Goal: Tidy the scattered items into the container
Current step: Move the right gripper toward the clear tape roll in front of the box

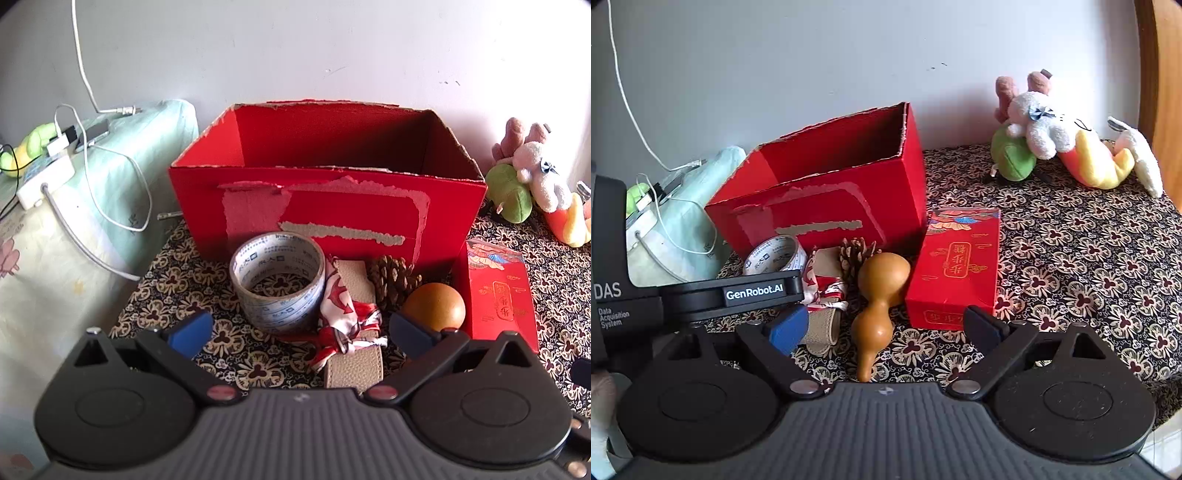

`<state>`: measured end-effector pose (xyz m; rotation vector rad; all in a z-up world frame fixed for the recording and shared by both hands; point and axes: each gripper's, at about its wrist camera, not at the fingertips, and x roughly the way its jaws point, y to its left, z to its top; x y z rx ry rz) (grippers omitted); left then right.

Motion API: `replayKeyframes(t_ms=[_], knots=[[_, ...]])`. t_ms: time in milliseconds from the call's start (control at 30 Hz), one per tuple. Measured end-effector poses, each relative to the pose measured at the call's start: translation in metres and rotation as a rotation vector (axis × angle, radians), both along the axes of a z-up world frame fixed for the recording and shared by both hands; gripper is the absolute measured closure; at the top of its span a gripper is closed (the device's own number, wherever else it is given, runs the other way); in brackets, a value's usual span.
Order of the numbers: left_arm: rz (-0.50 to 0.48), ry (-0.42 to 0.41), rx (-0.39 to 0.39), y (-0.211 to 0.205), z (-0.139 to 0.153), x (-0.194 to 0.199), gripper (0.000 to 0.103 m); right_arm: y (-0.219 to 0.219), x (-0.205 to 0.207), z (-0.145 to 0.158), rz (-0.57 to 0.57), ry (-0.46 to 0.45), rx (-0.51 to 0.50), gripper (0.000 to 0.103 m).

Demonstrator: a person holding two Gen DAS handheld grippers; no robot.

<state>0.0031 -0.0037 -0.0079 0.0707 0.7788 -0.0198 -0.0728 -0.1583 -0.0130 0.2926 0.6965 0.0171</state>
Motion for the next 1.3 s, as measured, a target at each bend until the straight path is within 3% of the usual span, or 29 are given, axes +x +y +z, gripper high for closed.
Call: replayKeyframes(t_ms=[167,433,1300], knots=[[0.012,-0.014,0.03,-0.001,-0.001,0.0,0.001,-0.012,0.0,0.001,-0.095,-0.019,-0.028,0.011],[0.013,0.001,0.038,0.002,-0.006,0.0,0.001,-0.023,0.006,-0.01,-0.133,0.035,-0.001,0.012],[-0.005,0.028,0.046,-0.001,-0.015,0.001,0.001,-0.025,0.008,-0.012,-0.13,0.054,0.038,0.018]])
